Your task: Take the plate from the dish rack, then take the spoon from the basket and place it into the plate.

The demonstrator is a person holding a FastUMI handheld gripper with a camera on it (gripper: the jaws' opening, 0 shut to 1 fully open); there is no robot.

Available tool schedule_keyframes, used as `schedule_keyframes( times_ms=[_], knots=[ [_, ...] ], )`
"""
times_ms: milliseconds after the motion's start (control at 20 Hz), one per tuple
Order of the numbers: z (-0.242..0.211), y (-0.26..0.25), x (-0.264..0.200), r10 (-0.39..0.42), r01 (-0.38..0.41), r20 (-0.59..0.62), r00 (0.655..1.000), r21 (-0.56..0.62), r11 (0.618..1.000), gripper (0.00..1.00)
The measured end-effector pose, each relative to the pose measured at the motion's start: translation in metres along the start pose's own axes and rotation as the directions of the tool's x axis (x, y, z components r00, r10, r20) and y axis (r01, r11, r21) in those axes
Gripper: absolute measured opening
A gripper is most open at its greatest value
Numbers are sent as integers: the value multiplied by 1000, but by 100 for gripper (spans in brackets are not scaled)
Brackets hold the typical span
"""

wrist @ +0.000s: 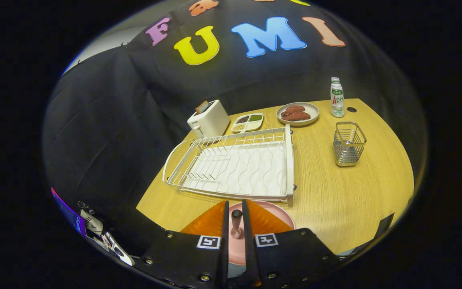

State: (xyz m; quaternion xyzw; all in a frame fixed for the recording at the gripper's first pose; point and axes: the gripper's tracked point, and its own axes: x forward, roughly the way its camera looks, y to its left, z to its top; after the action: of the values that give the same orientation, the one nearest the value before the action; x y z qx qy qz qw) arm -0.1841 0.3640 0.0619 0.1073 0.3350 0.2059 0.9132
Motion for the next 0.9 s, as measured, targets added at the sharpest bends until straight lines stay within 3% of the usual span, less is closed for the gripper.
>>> schedule_keyframes(
  times_ms=[250,500,700,900],
  knots=[
    [34,-12,-19,-9,9,78,997,-5,1000,17],
    [89,-37,-45,-61,70,215,975,-36,997,17],
    [149,-58,-79,-123,175,372,920,-107,979,17],
    [209,-70,-117,-165,280,525,835,-147,949,17]
  ],
)
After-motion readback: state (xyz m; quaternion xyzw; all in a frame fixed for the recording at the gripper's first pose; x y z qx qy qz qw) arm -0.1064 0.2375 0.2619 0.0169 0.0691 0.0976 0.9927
